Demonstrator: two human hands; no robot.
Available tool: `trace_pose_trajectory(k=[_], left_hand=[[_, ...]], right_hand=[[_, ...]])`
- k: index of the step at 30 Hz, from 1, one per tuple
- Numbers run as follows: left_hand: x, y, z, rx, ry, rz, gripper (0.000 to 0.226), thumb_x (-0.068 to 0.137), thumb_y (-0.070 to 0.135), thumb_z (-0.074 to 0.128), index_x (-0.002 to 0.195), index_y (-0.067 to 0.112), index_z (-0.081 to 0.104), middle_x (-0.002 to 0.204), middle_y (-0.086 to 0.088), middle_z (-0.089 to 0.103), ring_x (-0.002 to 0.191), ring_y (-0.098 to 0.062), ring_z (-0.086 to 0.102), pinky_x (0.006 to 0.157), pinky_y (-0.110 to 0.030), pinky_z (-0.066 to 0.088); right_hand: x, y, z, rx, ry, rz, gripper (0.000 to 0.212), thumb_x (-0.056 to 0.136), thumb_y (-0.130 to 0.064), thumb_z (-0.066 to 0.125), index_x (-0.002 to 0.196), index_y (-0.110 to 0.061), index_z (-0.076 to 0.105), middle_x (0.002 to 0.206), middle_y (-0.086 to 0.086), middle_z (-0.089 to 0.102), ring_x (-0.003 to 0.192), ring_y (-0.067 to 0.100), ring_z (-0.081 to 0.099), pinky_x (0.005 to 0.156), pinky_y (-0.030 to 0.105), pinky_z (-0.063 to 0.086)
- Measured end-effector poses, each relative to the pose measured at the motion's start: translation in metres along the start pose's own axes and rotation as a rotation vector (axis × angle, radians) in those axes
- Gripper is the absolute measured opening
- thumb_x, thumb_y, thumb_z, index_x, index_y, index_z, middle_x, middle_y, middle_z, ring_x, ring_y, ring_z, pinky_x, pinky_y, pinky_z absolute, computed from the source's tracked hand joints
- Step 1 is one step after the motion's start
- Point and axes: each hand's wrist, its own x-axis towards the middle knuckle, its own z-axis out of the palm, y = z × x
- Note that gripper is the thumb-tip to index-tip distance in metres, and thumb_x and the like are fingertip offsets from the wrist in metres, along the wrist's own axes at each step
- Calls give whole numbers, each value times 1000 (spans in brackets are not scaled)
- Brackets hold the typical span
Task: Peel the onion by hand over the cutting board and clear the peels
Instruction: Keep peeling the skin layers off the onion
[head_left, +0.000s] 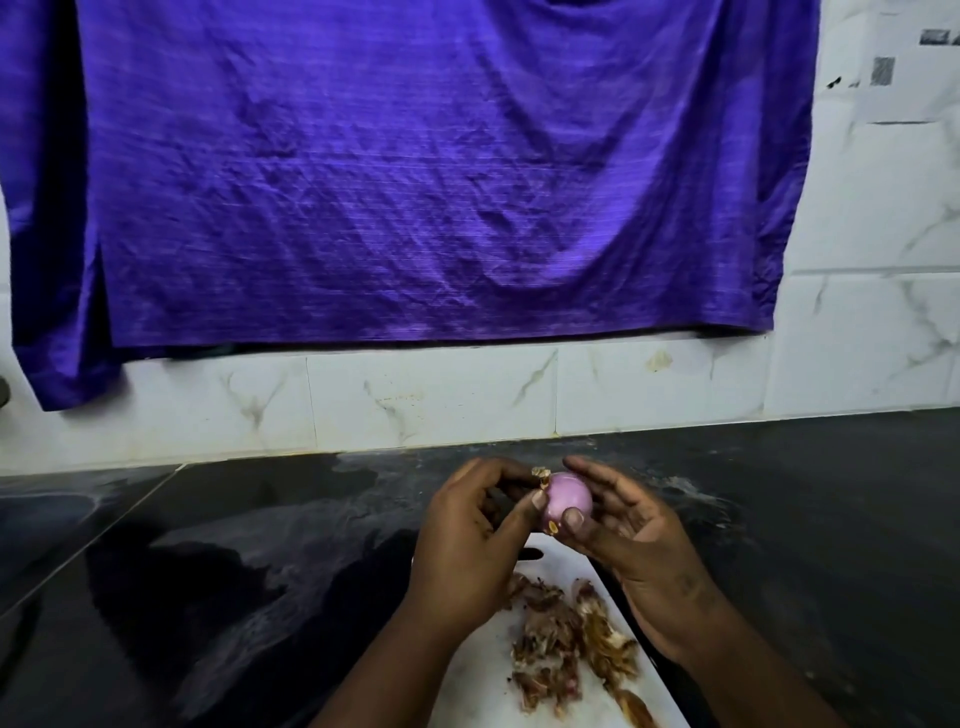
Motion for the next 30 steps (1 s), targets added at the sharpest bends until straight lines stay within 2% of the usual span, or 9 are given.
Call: trace_pose_trajectory(k=[3, 6, 9, 14, 17, 19, 21, 27, 30], left_hand=[[3, -8, 2, -83, 0, -71, 16, 93, 15, 77, 93, 31, 75, 93, 6, 75, 79, -10, 72, 68, -26, 59], [4, -9, 3, -238, 1, -125, 12, 90, 6, 78, 94, 17, 76, 85, -1, 77, 71, -9, 71, 62, -21, 55], [3, -5, 2, -363, -24, -192, 12, 88, -2, 78, 98, 5, 75, 80, 0, 75, 65, -2, 69, 55, -16, 53], [6, -14, 1, -261, 14, -150, 14, 89, 4, 78, 88, 18, 80, 90, -4, 79, 82, -18, 75, 74, -34, 62], [6, -14, 1, -254, 8, -141, 20, 92, 2, 75, 85, 20, 81, 90, -5, 78, 84, -22, 77, 75, -43, 65], [4, -11, 3, -242, -14, -131, 18, 92, 1, 74, 87, 16, 81, 90, -4, 78, 82, -20, 77, 69, -34, 65], [3, -10, 4, -235, -24, -135, 16, 92, 0, 74, 87, 13, 81, 88, -6, 78, 80, -20, 77, 65, -29, 62], [5, -9, 0, -311, -38, -191, 24, 91, -2, 74, 79, 17, 83, 85, -13, 78, 77, -26, 77, 65, -41, 66], [5, -7, -1, -315, -19, -181, 17, 89, -4, 74, 83, 9, 83, 85, -12, 79, 77, -24, 77, 67, -40, 66]], right_hand=[[0, 1, 0, -32, -22, 4, 56, 77, -5, 79, 130, -15, 65, 124, 5, 74, 115, 24, 71, 92, 30, 59], [0, 2, 0, -24, -31, 13, 56, 73, -1, 81, 126, -12, 67, 120, 7, 76, 111, 25, 73, 86, 27, 60], [0, 1, 0, -43, -36, 8, 56, 71, -3, 82, 125, -13, 67, 120, 7, 76, 112, 26, 72, 90, 32, 60], [-2, 0, 2, -114, -73, 14, 45, 77, -11, 82, 119, -24, 72, 121, 3, 75, 113, 25, 72, 96, 40, 59], [-4, 1, 4, -57, -119, 74, 43, 80, -25, 85, 121, -28, 72, 126, 5, 72, 116, 28, 70, 97, 45, 58], [-4, 1, 4, -31, -137, 103, 60, 69, -39, 92, 123, -24, 71, 127, 7, 72, 116, 30, 70, 93, 42, 60], [-3, 1, 4, -45, -151, 89, 73, 61, -46, 94, 124, -18, 71, 125, 9, 73, 115, 31, 71, 90, 37, 61], [-3, 0, 5, -89, -159, 41, 70, 61, -47, 93, 122, -19, 71, 124, 6, 74, 114, 26, 72, 89, 30, 59], [-4, -1, 6, -107, -155, 23, 69, 61, -49, 93, 120, -21, 72, 123, 4, 75, 113, 25, 72, 89, 29, 59]])
